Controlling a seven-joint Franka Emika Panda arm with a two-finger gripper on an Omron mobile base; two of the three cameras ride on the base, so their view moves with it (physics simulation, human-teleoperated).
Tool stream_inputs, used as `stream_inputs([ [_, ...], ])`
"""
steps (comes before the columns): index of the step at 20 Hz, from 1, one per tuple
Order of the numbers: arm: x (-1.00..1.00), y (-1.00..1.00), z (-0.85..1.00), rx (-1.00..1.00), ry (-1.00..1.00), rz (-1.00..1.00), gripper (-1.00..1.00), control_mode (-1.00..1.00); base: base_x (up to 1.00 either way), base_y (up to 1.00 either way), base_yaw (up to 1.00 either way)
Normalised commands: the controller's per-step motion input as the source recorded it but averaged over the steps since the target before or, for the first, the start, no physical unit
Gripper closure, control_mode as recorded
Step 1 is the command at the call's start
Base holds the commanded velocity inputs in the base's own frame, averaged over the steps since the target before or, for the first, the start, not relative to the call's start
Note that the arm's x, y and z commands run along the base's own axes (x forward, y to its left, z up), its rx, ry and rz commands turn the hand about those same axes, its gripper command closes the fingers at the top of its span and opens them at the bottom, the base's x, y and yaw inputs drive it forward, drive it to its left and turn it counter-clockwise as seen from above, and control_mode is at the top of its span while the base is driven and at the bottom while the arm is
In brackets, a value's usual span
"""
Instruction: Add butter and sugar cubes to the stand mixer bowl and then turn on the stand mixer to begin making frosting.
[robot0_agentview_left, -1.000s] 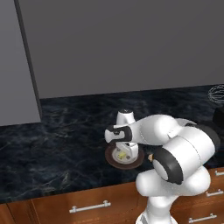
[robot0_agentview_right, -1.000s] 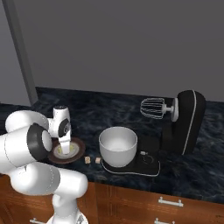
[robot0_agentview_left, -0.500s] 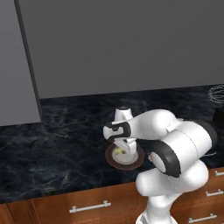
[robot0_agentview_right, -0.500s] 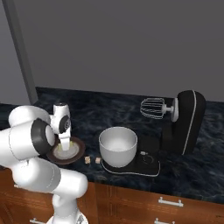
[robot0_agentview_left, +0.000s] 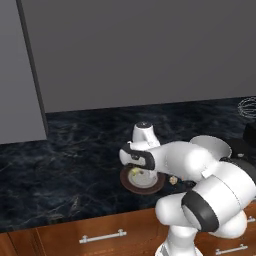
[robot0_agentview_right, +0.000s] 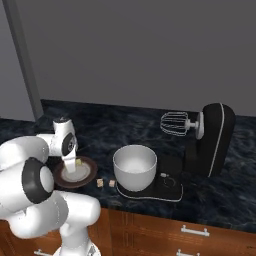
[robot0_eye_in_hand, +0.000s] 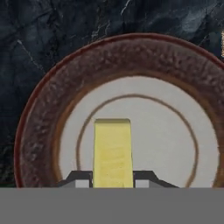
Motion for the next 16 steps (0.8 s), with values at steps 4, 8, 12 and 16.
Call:
stream_inputs([
  [4,-0.24,-0.19,0.74,0.00,-0.21,-0.08,1.00,-1.00,0.00,0.00,0.00],
  [8,-0.14,-0.28,0.83,-0.01,-0.19,-0.08,1.00,-1.00,0.00,0.00,0.00],
  [12,-0.14,-0.49,0.74,0.00,-0.14,-0.11,1.00,-1.00,0.00,0.00,0.00],
  [16,-0.10,-0.57,0.72,0.00,-0.12,-0.08,1.00,-1.00,0.00,0.00,0.00],
])
